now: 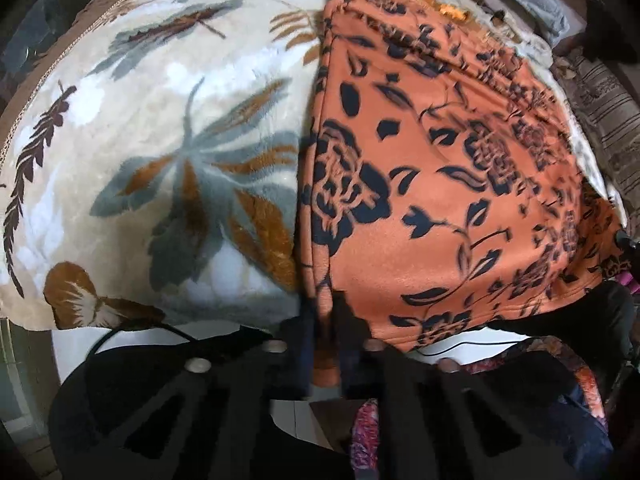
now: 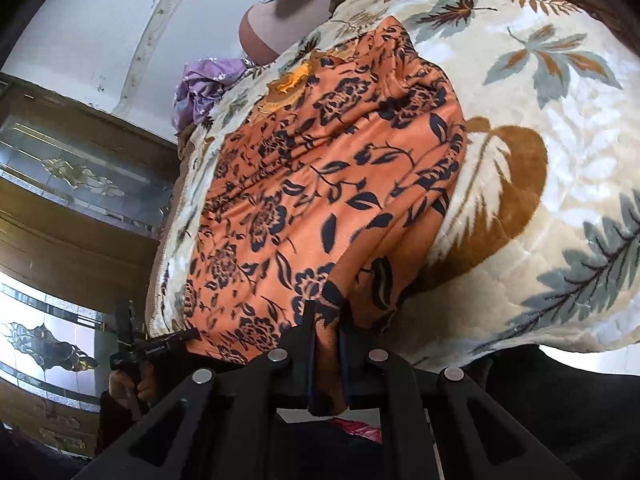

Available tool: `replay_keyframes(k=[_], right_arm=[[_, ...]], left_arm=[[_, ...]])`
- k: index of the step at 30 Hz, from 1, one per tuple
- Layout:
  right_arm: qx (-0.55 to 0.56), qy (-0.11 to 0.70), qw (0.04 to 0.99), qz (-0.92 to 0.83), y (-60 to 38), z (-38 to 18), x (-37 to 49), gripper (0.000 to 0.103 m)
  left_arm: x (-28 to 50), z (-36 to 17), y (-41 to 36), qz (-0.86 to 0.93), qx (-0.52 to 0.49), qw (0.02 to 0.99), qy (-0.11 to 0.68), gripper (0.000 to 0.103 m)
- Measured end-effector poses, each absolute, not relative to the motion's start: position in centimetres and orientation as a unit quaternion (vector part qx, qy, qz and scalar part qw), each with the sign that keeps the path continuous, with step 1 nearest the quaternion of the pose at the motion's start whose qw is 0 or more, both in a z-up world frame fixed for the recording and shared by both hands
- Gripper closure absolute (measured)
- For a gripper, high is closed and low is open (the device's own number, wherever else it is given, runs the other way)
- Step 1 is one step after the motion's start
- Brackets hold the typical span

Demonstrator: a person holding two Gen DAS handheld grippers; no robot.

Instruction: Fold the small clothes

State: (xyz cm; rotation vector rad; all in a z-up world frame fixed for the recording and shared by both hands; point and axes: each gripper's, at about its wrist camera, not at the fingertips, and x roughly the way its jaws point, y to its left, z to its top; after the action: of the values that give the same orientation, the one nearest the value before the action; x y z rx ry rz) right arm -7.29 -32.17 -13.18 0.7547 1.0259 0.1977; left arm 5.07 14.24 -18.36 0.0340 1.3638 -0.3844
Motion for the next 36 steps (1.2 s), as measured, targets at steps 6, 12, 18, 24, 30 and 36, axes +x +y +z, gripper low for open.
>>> replay_keyframes(k=[6,12,18,24,30,36], right_arm=[[0.338,0.444,0.825,0.084,-32.9,-10.1,-5.5,0.093],[0.343,0.403,0.846,0.06,-35.8,-7.4,-2.4,0.093],[0.368,0.365,0.855,0.032,-40.3,-6.0,3.8,0.093],[0.409,0.317,0.856,-0.009,-44.7,-6.0,11.3,0.093],[0.507,0.238,0.827,-0.054,-49.2,-10.9,16.8,0.089],[0.56,0.221,0.793,-0.094,-51.4,-14.6,17.2,0.026]], left_arm=[[6.9,-13.6,14.4,-0.225,-0.025,0.781,0.582,0.097],[12.7,-8.9,14.1,-0.254,-0.079,0.798,0.54,0.097],[21.5,-6.5,11.2,-0.244,-0.08,0.809,0.528,0.097],[32.6,-5.6,7.1,-0.213,-0.096,0.822,0.519,0.097],[40.0,-9.8,3.3,-0.16,-0.095,0.828,0.529,0.097],[40.1,-14.2,3.3,-0.127,-0.123,0.841,0.511,0.096]])
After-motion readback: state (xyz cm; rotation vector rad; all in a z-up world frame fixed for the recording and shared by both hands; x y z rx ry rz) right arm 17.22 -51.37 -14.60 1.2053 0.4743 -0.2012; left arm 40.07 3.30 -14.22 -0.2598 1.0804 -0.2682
